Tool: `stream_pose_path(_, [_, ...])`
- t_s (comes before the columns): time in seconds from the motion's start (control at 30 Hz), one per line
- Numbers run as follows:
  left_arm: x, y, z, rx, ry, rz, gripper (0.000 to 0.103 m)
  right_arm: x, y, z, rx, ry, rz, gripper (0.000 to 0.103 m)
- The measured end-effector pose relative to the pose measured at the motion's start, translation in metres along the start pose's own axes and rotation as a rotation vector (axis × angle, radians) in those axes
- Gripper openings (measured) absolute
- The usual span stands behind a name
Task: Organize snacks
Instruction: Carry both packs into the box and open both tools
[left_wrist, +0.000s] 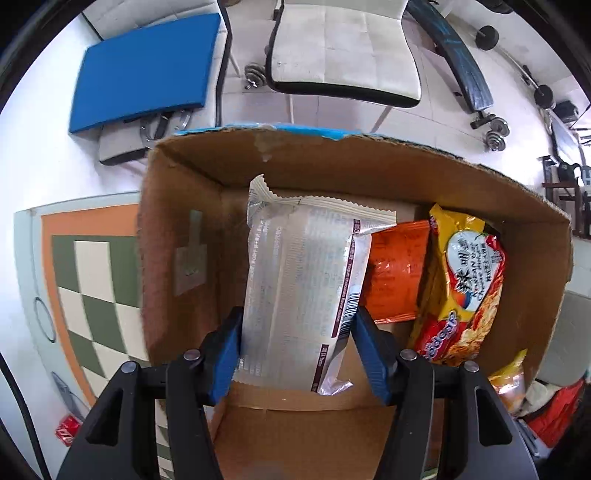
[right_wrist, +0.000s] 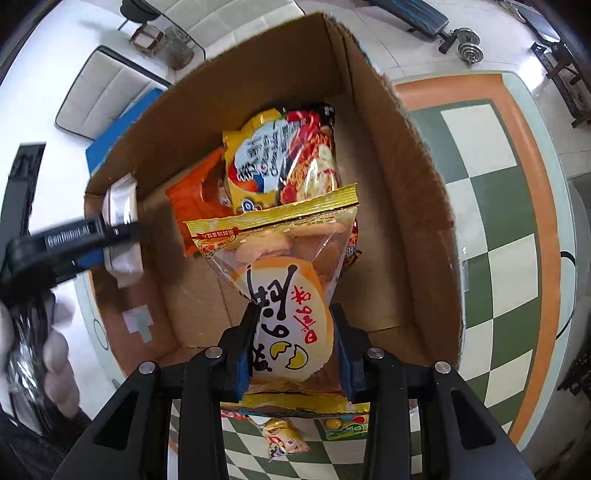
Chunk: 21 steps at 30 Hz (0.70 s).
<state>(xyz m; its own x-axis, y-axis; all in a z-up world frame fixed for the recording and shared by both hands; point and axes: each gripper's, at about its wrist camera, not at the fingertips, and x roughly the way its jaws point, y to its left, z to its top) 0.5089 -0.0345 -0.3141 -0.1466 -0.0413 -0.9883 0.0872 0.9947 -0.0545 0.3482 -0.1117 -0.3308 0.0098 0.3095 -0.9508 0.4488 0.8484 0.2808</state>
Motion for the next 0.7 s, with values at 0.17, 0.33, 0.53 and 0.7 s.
stream_pose_path(0.17, [-0.006,-0.004,0.003,0.025,-0.023,0.023,0.083,0.01,-0.003,0.004,0.013,0.03,-0.032,0.087])
stream_pose_path(0.33, [-0.023,0.0,-0.004,0.01,-0.075,0.009,0.085,0.001,0.003,0.003,-0.017,0.014,-0.043,0.09])
stream_pose_path(0.53, [-0.044,-0.004,-0.031,0.048,-0.116,-0.023,0.085,-0.016,0.014,-0.004,-0.079,-0.046,-0.058,0.095])
stream_pose_path(0.7, [-0.067,-0.009,-0.073,0.074,-0.182,-0.05,0.085,-0.036,0.025,-0.017,-0.162,-0.098,-0.078,0.096])
